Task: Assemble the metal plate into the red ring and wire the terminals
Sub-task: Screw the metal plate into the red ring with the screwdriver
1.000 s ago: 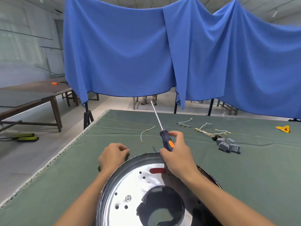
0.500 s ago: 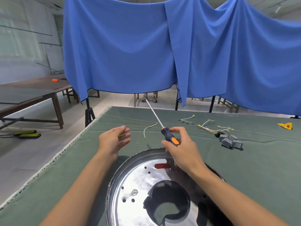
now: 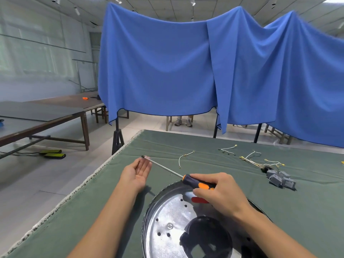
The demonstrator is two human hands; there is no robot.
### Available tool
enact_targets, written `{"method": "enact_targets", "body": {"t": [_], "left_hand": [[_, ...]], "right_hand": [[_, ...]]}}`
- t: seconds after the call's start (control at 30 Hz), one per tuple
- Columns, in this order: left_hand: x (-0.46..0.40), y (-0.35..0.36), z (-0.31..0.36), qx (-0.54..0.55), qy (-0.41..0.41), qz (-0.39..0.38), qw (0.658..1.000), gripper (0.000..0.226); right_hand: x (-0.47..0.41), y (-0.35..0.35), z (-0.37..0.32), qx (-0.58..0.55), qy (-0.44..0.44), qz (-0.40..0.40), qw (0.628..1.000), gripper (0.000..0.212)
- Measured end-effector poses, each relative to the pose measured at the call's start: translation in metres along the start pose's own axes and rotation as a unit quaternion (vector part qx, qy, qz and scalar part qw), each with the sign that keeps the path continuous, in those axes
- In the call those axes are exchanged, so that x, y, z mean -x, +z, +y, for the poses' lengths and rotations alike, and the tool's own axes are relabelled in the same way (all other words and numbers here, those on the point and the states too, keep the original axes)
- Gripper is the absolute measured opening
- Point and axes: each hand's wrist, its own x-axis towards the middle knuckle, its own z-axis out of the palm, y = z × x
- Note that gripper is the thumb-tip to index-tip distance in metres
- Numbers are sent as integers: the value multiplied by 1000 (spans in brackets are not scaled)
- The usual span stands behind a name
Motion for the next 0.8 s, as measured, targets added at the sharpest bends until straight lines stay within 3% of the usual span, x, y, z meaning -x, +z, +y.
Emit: {"method": "enact_targets", "body": {"t": [0.4,0.63,0.8], "left_hand": [[-3,1,1,-32,4,-5,999,24],[-4,0,1,-58,11,-20,998,25],[-4,0,-4,-77,10,-21,997,24]], "right_hand": [[3,-2,0,13,0,-35,999,41],[-2,-2,1,-43,18,-51,998,33],[0,-6,-3,-157,76,-66,983,23]]}}
